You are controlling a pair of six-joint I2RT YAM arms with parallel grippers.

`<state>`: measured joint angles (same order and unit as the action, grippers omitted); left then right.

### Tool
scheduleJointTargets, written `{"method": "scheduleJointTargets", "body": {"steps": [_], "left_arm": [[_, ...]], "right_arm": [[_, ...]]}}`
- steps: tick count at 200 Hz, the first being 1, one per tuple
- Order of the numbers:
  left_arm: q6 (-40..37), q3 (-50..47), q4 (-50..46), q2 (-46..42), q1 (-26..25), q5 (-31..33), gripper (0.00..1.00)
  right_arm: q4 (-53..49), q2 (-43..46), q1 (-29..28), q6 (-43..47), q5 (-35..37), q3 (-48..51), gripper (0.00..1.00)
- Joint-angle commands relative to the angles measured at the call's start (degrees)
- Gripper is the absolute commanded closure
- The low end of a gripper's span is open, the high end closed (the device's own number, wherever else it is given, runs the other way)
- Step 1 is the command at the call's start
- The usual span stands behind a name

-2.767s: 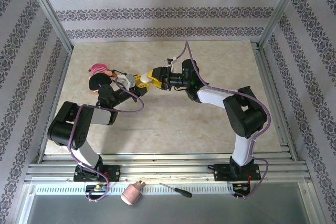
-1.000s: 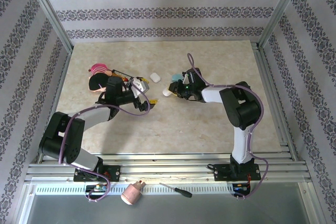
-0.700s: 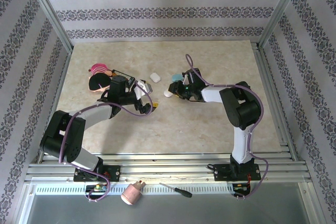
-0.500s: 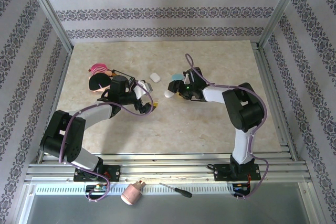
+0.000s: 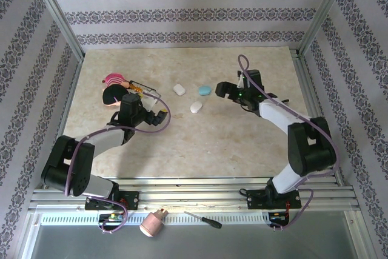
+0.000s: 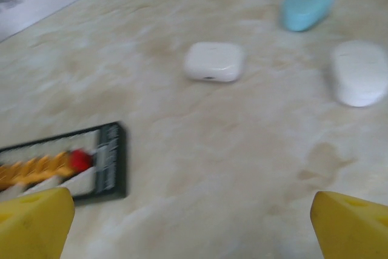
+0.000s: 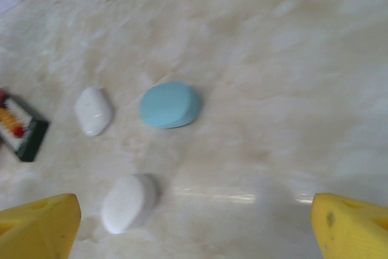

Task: Insert wireless bluetooth earbuds into charging case

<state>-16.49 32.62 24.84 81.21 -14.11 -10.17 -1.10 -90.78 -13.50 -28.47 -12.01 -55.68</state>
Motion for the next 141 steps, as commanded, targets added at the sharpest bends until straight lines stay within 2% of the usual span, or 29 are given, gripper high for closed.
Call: {"method": "scheduleJointTargets", "body": {"steps": [1,25,39,63,86,106,128,141], "left_arm": [[6.34,-3.02,7.52,-3.7,2.4,9.48,0.01],[7.96,-6.18,8.92,-6.17,4.25,14.15,0.01],[9.38,-8.83,12.45,-6.73,5.22,13.74,0.01],[8.3,-13.19,23.83,-3.9,5.87,15.65,0.01],[10.44,-13.01,25.5,0.01,7.6,15.65,0.01],[13.38,-13.75,31.31,5.27,10.36,14.16,0.01],[14.56,-14.37,39.32,11.26,12.31,11.95,0.01],[14.97,-12.79,32.02,9.0,12.44,11.42,0.01]], "right_arm": [[-4.14,6.03,1.31,11.57,13.62,3.1,0.02],[0.83,11.11,3.04,19.22,24.57,8.97,0.02],[6.99,12.97,4.81,21.91,26.78,13.53,0.02],[25.47,13.59,8.08,26.36,25.14,23.32,0.02],[39.19,10.93,10.9,26.8,20.05,29.12,0.02],[47.35,7.65,13.12,26.28,12.84,32.22,0.02],[55.78,3.08,13.41,26.37,11.22,34.26,0.02],[54.54,3.46,13.5,26.18,11.15,34.01,0.02]]}}
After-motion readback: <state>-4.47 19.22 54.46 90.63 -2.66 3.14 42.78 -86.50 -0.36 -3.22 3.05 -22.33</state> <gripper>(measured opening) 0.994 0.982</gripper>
